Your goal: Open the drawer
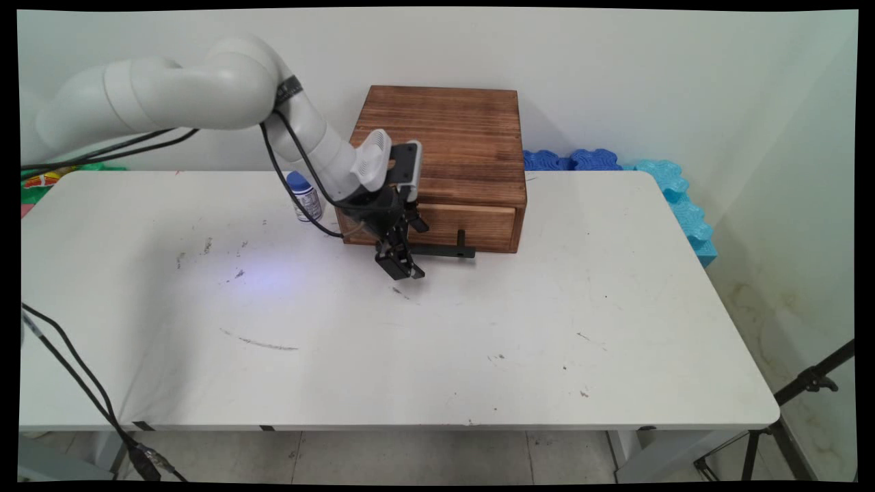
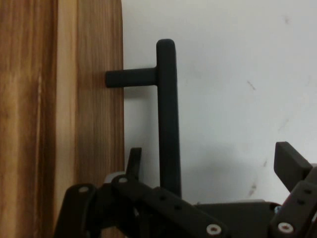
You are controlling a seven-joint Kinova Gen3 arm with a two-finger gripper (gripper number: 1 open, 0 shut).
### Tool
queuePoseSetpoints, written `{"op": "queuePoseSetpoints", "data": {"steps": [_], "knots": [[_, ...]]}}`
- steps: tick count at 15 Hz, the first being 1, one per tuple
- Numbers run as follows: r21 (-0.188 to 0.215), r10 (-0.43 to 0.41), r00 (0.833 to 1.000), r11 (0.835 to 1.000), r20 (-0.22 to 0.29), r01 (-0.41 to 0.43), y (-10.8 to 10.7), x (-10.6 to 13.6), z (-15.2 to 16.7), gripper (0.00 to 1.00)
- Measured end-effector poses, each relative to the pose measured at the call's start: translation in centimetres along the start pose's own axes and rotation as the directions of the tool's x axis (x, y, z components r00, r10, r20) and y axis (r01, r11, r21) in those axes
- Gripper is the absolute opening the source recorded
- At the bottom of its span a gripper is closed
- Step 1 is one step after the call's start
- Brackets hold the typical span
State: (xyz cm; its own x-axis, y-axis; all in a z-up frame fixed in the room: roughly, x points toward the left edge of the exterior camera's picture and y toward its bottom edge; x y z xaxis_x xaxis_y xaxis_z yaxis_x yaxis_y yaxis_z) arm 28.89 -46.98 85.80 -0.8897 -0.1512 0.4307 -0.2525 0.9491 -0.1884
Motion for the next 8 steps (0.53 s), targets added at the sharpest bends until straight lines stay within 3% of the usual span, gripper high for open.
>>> {"op": "queuePoseSetpoints", "data": {"steps": [8], "knots": [[0.0,0.012,0.999,1.0,0.045,-0.012,-0.1,-0.2,2.7,1.0]]}}
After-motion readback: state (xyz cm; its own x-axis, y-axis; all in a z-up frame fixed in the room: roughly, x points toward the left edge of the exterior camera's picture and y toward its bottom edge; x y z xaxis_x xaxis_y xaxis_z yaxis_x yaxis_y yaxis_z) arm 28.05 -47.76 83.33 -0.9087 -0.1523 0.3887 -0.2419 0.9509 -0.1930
